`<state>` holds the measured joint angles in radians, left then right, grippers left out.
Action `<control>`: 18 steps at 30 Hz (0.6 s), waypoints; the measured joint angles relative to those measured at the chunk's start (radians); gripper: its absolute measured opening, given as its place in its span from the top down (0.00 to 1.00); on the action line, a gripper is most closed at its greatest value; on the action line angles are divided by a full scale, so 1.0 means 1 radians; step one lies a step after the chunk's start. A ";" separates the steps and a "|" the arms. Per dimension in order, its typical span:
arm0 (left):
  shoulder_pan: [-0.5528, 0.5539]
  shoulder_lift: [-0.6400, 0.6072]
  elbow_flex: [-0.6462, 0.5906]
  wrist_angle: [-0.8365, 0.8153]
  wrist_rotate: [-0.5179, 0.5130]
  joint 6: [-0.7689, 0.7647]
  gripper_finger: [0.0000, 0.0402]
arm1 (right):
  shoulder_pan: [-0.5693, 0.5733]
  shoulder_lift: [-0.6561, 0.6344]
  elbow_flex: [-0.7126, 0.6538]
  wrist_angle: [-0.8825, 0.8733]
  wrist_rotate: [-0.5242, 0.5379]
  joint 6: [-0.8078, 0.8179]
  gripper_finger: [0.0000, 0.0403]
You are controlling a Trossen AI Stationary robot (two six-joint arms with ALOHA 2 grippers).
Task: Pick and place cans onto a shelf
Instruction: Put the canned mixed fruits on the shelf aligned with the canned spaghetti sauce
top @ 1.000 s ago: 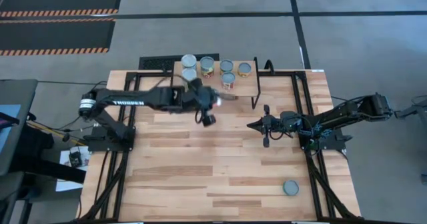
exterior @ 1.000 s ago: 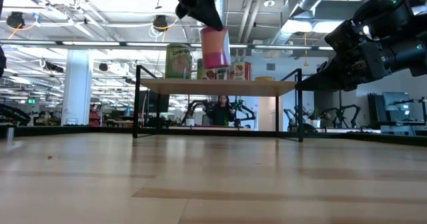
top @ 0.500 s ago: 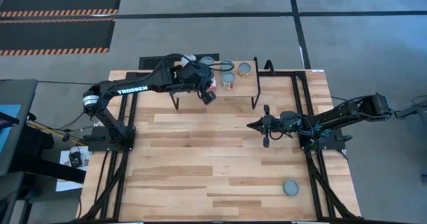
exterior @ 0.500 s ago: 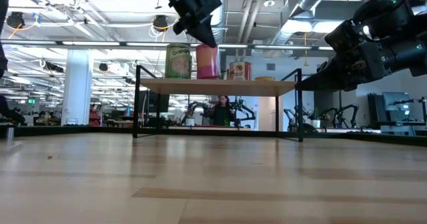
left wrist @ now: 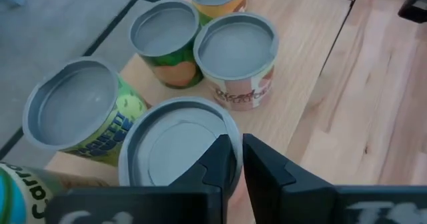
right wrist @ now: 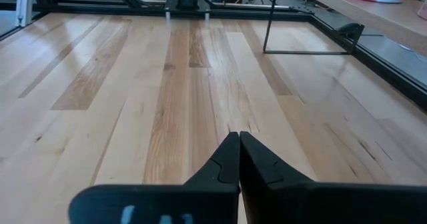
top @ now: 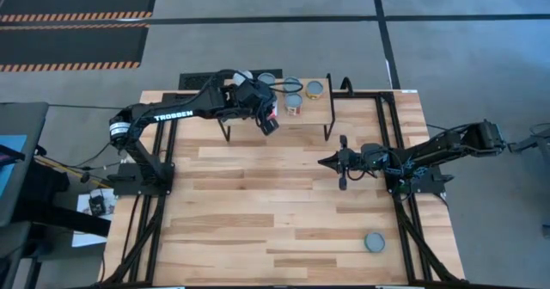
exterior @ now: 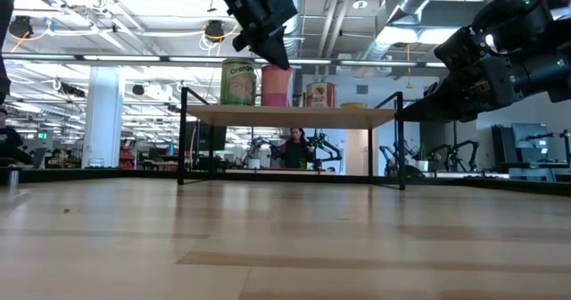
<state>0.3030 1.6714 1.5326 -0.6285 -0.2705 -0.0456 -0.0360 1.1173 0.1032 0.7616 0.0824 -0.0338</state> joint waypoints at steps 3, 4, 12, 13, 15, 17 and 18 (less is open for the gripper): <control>0.000 0.000 0.000 -0.001 -0.014 0.013 0.93 | 0.000 0.000 0.000 0.000 0.000 0.000 0.96; 0.000 0.000 0.000 -0.001 -0.027 0.020 0.93 | 0.000 0.000 0.000 0.000 0.000 0.000 0.96; 0.000 0.000 0.000 0.010 -0.061 0.054 0.93 | 0.000 0.000 0.000 0.000 0.000 0.000 0.95; 0.000 0.000 0.000 0.018 -0.061 0.061 0.93 | 0.000 0.000 0.000 0.000 0.000 0.000 0.95; 0.000 0.000 0.000 0.034 -0.061 0.064 0.93 | 0.000 0.000 0.000 0.000 0.000 0.000 0.96; 0.000 0.000 0.000 0.049 -0.055 0.064 0.93 | 0.000 0.000 0.000 0.000 0.000 0.000 0.96; 0.000 0.000 0.000 0.053 -0.054 0.067 0.92 | 0.000 0.000 0.000 0.000 0.000 0.000 0.96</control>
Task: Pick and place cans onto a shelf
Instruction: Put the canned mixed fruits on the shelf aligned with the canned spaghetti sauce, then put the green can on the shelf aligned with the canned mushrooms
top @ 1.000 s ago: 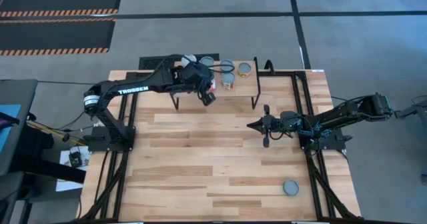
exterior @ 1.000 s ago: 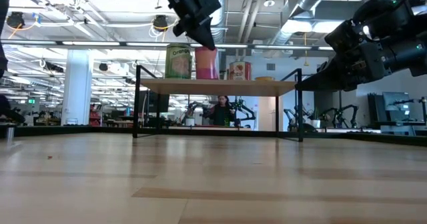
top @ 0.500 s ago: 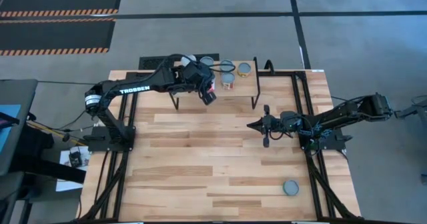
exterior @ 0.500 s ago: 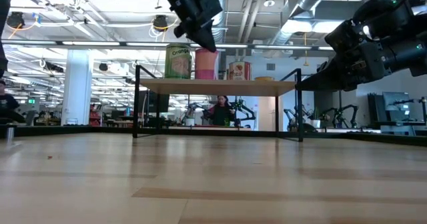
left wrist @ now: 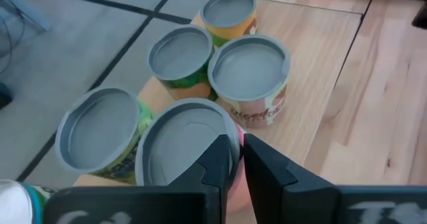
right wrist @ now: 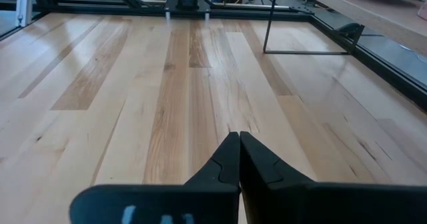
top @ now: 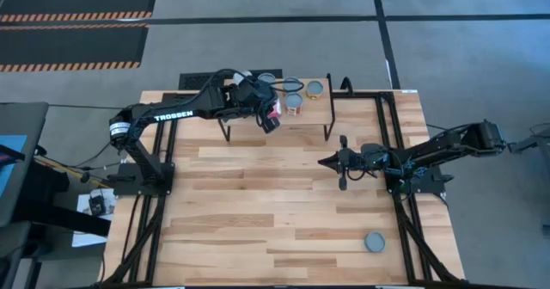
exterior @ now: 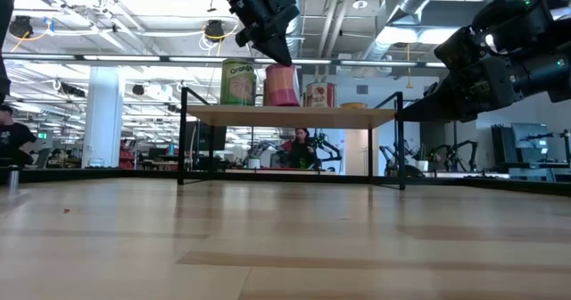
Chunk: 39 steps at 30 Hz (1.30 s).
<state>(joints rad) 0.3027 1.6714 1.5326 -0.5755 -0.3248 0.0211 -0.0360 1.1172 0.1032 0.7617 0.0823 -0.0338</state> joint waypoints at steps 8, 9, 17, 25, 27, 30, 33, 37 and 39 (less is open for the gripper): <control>0.000 0.000 0.000 -0.018 -0.006 0.021 0.86 | 0.000 0.000 0.000 0.000 0.000 0.000 0.95; 0.000 0.000 0.000 -0.020 -0.006 0.021 0.86 | 0.000 0.000 0.000 0.000 0.000 0.000 0.96; 0.000 0.000 0.000 -0.041 -0.029 0.030 0.85 | 0.000 0.000 0.000 0.000 0.000 0.000 0.95; 0.000 0.000 0.000 -0.065 -0.048 0.036 0.85 | 0.000 0.000 0.000 0.000 0.000 0.000 0.96; 0.000 -0.001 0.000 -0.066 -0.050 0.034 0.85 | 0.000 0.000 0.000 0.000 0.000 0.000 0.96; -0.002 -0.004 0.000 -0.066 -0.050 0.035 0.85 | 0.000 0.000 0.000 0.000 0.000 0.000 0.95; -0.009 -0.006 0.000 -0.041 -0.050 0.036 0.85 | 0.000 0.000 0.000 0.000 0.000 0.000 0.95; -0.014 -0.003 0.000 0.046 -0.029 0.076 0.85 | 0.000 0.000 0.000 0.000 0.000 0.000 0.96; -0.014 0.012 0.000 0.101 -0.019 0.104 0.85 | 0.000 0.000 0.000 0.000 0.000 0.000 0.96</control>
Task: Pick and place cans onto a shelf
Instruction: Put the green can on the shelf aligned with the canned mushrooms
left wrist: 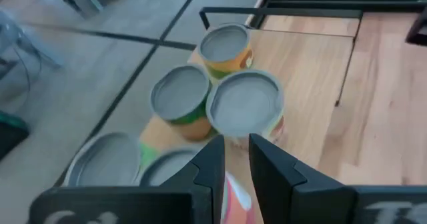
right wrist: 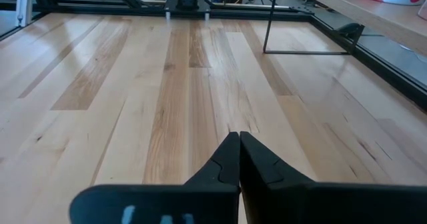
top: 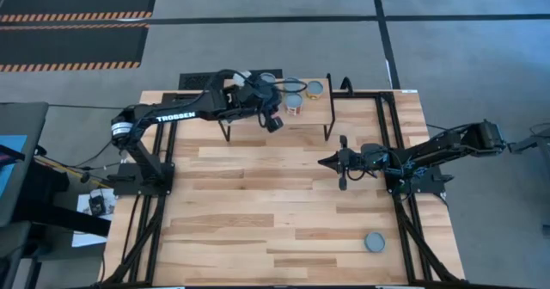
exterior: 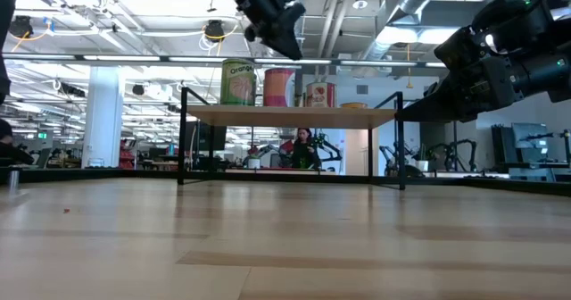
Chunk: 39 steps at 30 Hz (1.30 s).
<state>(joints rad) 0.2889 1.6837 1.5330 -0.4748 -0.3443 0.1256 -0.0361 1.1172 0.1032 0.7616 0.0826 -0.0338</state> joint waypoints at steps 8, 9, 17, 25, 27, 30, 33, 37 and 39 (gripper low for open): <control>0.027 0.072 -0.002 0.070 0.000 0.065 0.85 | 0.000 0.000 0.000 -0.003 0.000 0.000 0.95; 0.028 0.072 -0.002 0.067 -0.001 0.065 0.85 | 0.001 0.000 0.000 -0.002 0.000 0.000 0.96; 0.025 0.063 0.000 0.057 -0.013 0.060 0.85 | 0.001 0.000 0.000 -0.014 0.000 0.000 0.95; -0.067 -0.019 -0.008 0.060 0.001 0.050 0.86 | 0.001 0.000 0.000 -0.024 0.000 0.000 0.96; -0.111 -0.042 -0.053 0.098 0.012 0.052 0.88 | 0.001 0.000 0.000 -0.025 0.000 0.000 0.96; -0.181 -0.072 -0.164 0.237 0.068 0.049 0.95 | 0.001 0.000 0.000 -0.026 0.000 0.000 0.95; -0.241 -0.107 -0.303 0.432 0.151 0.046 0.99 | 0.003 0.000 0.000 -0.026 0.000 0.000 0.95; -0.300 -0.136 -0.464 0.633 0.208 0.038 0.99 | 0.011 0.000 0.000 -0.026 -0.003 0.015 0.96; -0.321 -0.143 -0.530 0.707 0.231 0.023 1.00 | 0.010 0.000 0.000 -0.029 -0.005 0.056 0.96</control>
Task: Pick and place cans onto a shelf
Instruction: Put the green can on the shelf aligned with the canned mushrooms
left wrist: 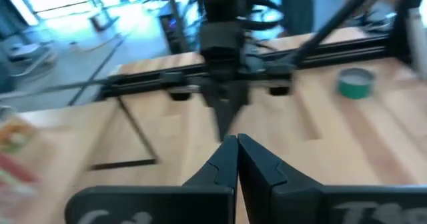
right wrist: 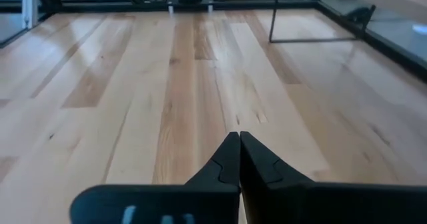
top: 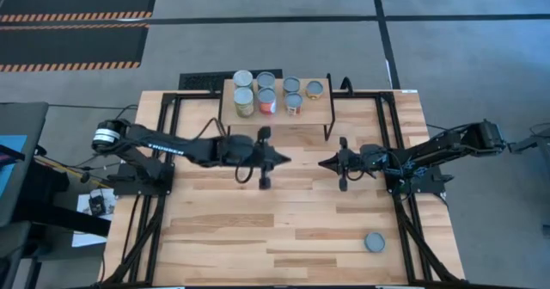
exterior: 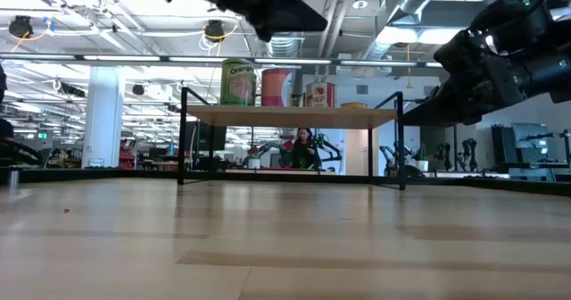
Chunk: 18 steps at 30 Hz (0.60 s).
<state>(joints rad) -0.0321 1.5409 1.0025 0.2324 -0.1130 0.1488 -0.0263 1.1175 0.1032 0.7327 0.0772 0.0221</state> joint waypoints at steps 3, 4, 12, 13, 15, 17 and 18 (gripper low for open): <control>-0.024 -0.004 -0.097 0.138 0.049 -0.024 1.00 | -0.002 0.000 0.000 -0.011 0.001 0.037 0.95; -0.030 -0.004 -0.131 0.192 0.068 -0.027 1.00 | -0.002 0.000 0.000 -0.009 0.001 0.038 0.95; -0.053 -0.004 -0.382 0.605 0.118 -0.063 1.00 | 0.119 0.000 0.140 -0.256 0.028 0.077 0.98; -0.053 -0.004 -0.408 0.644 0.117 -0.064 1.00 | 0.147 0.000 0.170 -0.318 0.029 0.094 0.98; -0.048 -0.004 -0.460 0.716 0.105 -0.064 1.00 | 0.214 0.000 0.230 -0.449 0.031 0.154 0.98; -0.035 -0.004 -0.507 0.794 0.100 -0.064 1.00 | 0.289 0.000 0.286 -0.582 0.056 0.234 0.98; -0.030 -0.004 -0.528 0.835 0.101 -0.066 1.00 | 0.331 0.000 0.312 -0.645 0.075 0.281 0.99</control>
<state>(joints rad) -0.0624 1.5364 0.4742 1.0669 -0.0122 0.0825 0.3045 1.1172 0.4148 0.0879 0.1527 0.3027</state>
